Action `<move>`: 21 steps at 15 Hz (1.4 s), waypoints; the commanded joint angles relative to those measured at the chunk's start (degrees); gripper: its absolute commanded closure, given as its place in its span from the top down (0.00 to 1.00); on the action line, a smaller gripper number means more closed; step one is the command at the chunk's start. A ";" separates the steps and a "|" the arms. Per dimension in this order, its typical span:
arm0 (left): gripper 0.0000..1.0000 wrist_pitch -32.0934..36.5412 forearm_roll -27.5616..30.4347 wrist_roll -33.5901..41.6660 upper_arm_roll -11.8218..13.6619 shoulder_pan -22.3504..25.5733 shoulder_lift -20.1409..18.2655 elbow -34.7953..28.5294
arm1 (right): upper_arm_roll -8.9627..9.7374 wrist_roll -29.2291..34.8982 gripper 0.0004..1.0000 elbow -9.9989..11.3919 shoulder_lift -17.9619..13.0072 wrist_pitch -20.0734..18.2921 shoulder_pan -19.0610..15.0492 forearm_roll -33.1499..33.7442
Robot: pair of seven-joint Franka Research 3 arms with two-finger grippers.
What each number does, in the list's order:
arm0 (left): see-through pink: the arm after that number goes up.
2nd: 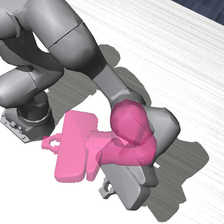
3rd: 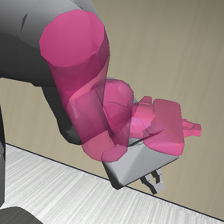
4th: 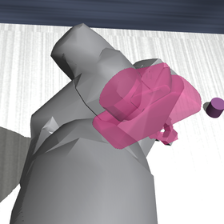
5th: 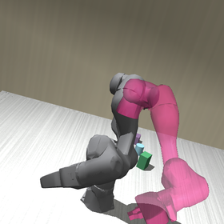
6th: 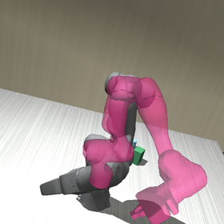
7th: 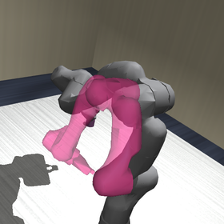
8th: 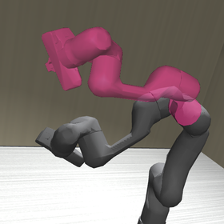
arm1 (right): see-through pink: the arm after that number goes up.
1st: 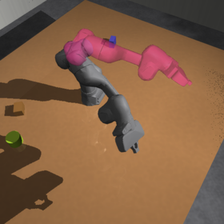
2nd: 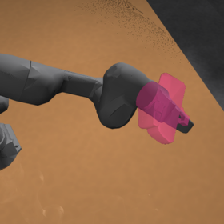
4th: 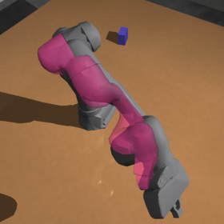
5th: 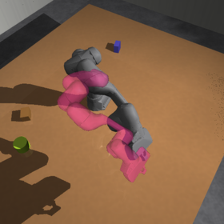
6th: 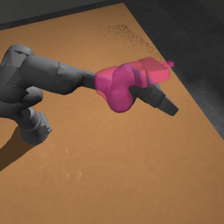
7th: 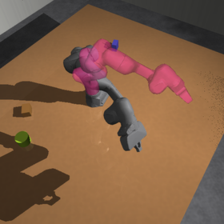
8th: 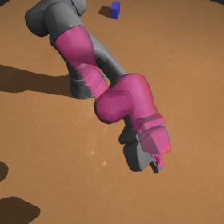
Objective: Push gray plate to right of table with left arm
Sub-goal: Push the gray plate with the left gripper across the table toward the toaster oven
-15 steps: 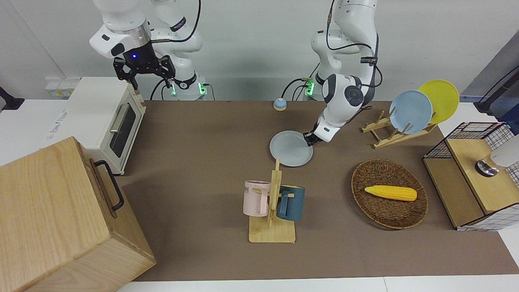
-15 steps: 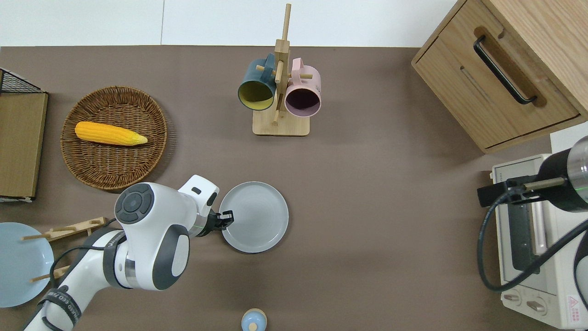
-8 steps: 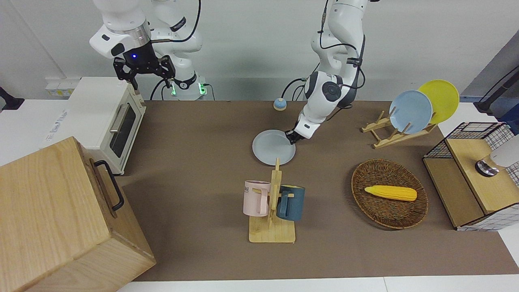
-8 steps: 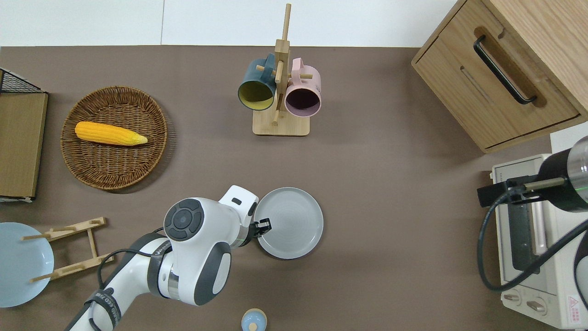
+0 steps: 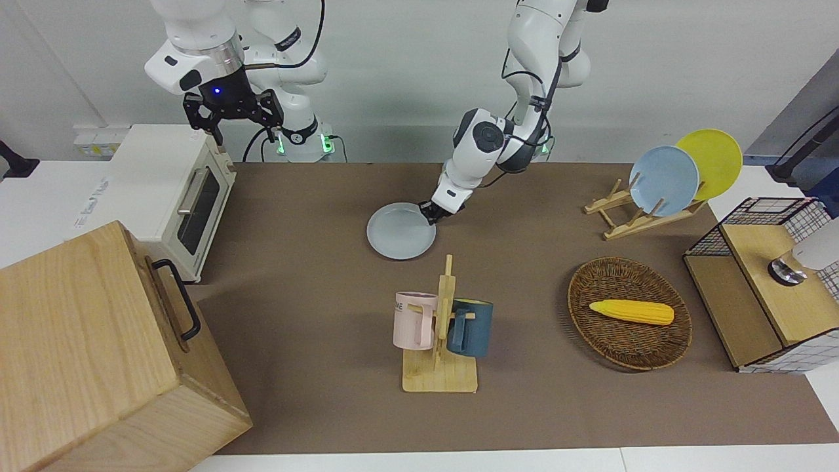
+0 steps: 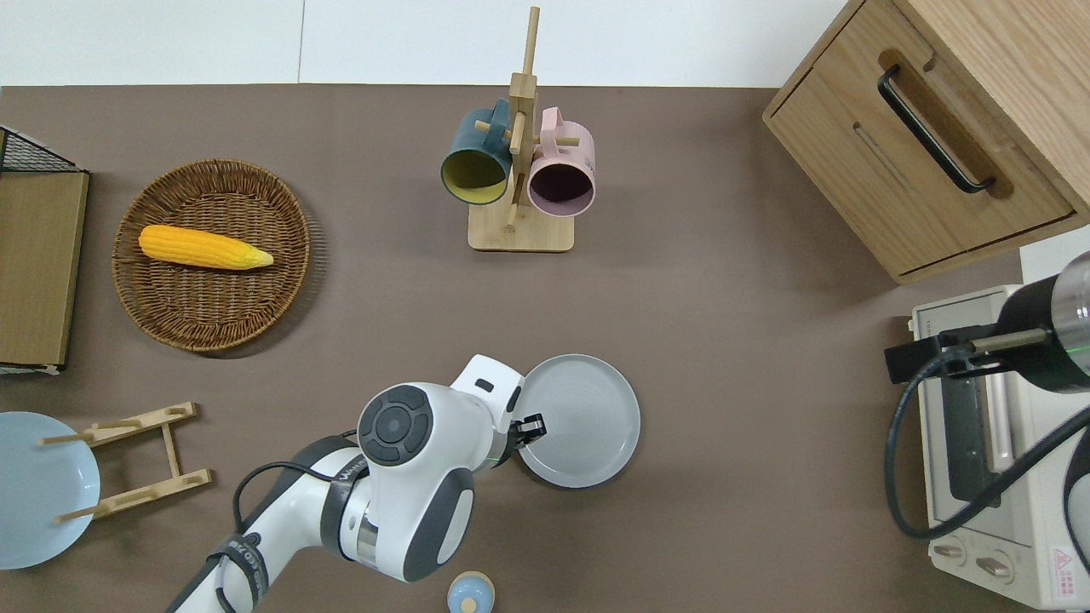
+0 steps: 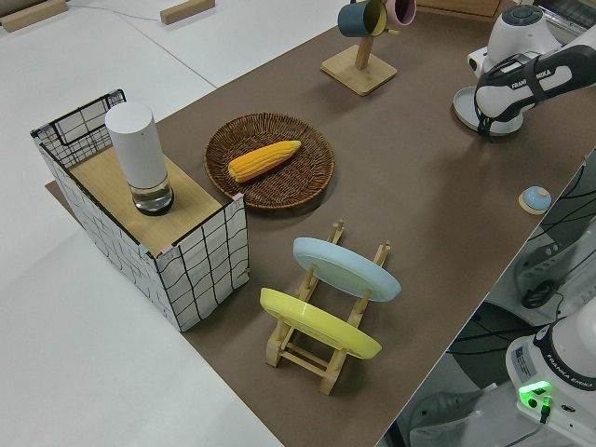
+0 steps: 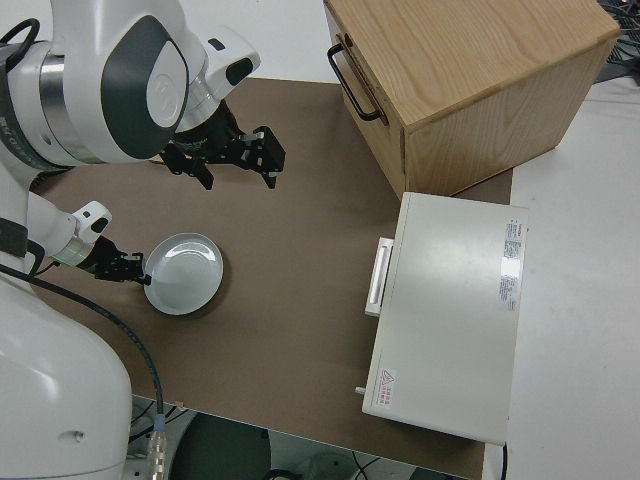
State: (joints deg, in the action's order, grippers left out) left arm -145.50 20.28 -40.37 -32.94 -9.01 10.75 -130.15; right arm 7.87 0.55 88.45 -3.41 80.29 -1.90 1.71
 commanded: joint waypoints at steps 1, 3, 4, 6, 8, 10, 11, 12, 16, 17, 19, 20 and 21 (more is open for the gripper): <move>0.00 -2.33 0.64 -3.65 0.41 -3.02 2.78 2.97 | 1.09 -0.46 1.00 -0.03 -0.55 -0.83 -1.35 0.48; 0.00 -2.95 0.55 -4.80 0.33 -3.55 3.31 3.94 | 1.09 -0.46 1.00 -0.03 -0.55 -0.83 -1.35 0.48; 0.00 -2.95 0.55 -4.89 0.33 -3.82 3.48 4.11 | 1.09 -0.46 1.00 -0.03 -0.55 -0.83 -1.35 0.48; 0.00 -3.04 0.38 -4.89 0.41 -4.17 3.66 4.12 | 1.09 -0.46 1.00 -0.03 -0.55 -0.83 -1.35 0.48; 0.00 -3.13 0.11 -4.98 0.41 -4.69 4.62 4.29 | 1.09 -0.46 1.00 -0.03 -0.55 -0.83 -1.35 0.48; 0.34 -3.13 0.02 -4.89 0.42 -5.05 4.89 5.08 | 1.09 -0.46 1.00 -0.03 -0.55 -0.83 -1.35 0.48; 0.49 -3.13 0.02 -4.89 0.42 -5.05 4.89 5.08 | 1.09 -0.46 1.00 -0.03 -0.55 -0.83 -1.35 0.48; 0.72 -3.13 0.02 -4.89 0.42 -5.05 4.89 5.17 | 1.09 -0.46 1.00 -0.03 -0.55 -0.83 -1.35 0.48; 0.99 -2.78 -1.38 -6.64 0.85 -5.05 4.72 5.43 | 1.09 -0.46 1.00 -0.03 -0.55 -0.83 -1.35 0.48; 0.99 -1.82 -3.12 -6.73 1.03 -4.79 4.37 5.43 | 1.09 -0.46 1.00 -0.03 -0.55 -0.83 -1.35 0.48; 0.99 4.22 -7.51 -6.65 1.47 -3.04 2.79 5.52 | 1.09 -0.46 1.00 -0.03 -0.55 -0.83 -1.35 0.57; 0.99 6.61 -9.28 -6.39 1.91 -2.42 2.26 5.70 | 1.09 -0.46 1.00 -0.03 -0.55 -0.83 -1.35 0.48; 0.99 8.11 -10.51 -5.95 2.26 -1.20 1.30 5.87 | 1.09 -0.46 1.00 -0.03 -0.55 -0.83 -1.35 0.48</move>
State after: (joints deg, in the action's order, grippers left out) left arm -143.69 14.31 -45.90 -31.91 -12.56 14.57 -125.06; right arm 7.87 0.55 88.45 -3.41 80.29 -1.90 1.71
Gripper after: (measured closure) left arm 0.004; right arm 0.004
